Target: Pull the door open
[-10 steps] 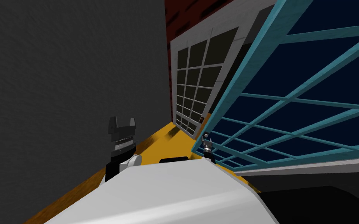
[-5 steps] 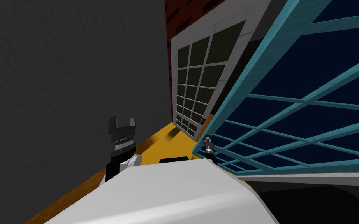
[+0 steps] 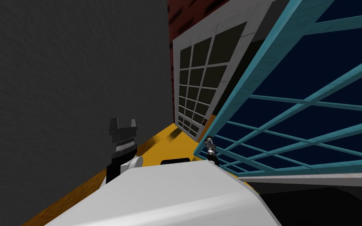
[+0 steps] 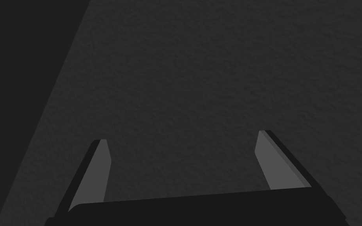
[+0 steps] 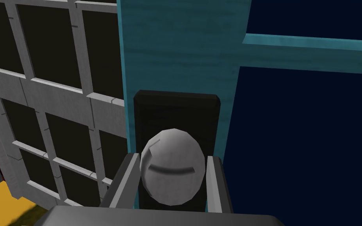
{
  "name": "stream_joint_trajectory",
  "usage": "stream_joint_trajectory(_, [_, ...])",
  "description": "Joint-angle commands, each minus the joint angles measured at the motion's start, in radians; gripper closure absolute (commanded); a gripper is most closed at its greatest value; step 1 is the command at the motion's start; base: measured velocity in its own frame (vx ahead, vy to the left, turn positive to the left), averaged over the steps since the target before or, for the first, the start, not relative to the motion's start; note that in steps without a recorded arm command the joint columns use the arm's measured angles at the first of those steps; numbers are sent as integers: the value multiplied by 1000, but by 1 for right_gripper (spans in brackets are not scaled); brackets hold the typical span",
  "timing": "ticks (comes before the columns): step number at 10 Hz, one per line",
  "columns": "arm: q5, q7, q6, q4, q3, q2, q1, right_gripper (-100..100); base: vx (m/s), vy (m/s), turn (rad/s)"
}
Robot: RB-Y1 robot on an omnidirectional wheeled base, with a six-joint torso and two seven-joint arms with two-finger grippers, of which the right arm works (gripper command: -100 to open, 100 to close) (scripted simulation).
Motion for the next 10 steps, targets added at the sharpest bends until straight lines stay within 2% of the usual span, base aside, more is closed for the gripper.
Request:
stream_joint_trajectory(1, [7, -17, -2, 0, 17, -6, 2, 100, -155, -4, 83])
stream_joint_trajectory(7, [43, -103, -5, -44, 105, -64, 30, 100, -246, -9, 99])
stream_joint_trajectory(8, [38, -90, 2, -43, 96, -59, 32, 100, -119, -6, 33])
stream_joint_trajectory(9, [50, -111, -8, -47, 121, -71, 45, 100, -151, -18, 103])
stream_joint_trajectory(10, [55, -121, -15, -50, 131, -79, 50, 100, -227, -32, 105])
